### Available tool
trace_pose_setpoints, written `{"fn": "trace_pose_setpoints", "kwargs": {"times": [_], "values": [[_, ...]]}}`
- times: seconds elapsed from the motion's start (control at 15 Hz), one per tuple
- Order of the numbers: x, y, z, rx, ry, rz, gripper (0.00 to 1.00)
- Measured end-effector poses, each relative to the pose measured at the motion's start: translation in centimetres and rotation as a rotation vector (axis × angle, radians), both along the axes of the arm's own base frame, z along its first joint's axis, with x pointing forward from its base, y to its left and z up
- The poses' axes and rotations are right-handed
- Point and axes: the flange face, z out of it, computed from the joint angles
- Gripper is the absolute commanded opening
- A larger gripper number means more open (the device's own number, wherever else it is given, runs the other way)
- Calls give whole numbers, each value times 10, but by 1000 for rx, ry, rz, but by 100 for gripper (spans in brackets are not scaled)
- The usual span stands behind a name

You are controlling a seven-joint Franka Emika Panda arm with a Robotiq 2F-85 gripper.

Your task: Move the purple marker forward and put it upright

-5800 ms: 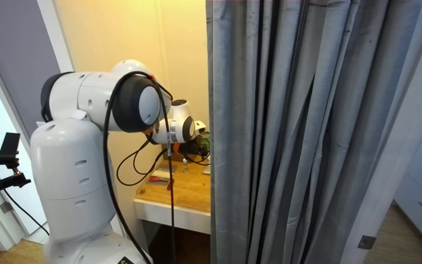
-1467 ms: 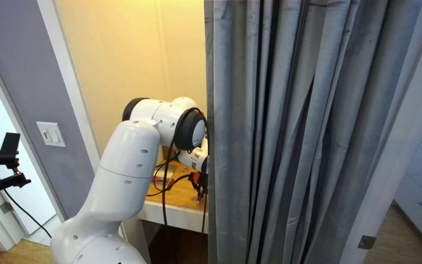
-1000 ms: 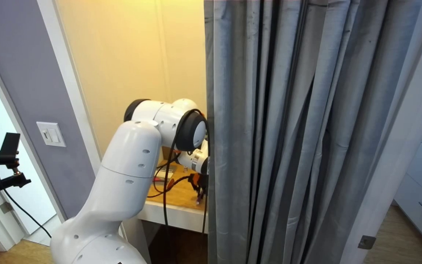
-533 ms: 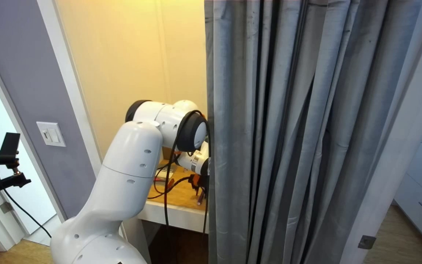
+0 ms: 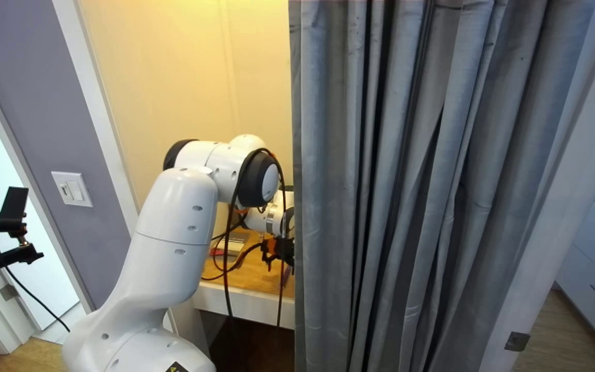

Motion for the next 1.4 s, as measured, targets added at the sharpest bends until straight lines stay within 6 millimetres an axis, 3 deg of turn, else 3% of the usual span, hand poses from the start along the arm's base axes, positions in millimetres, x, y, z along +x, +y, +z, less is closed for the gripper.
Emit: {"fn": "trace_pose_setpoints", "kwargs": {"times": [0.4, 0.73, 1.4], "values": [[8, 28, 16, -177, 107, 59, 100], [22, 45, 9, -251, 176, 67, 100], [28, 45, 2, -268, 187, 65, 100]]}}
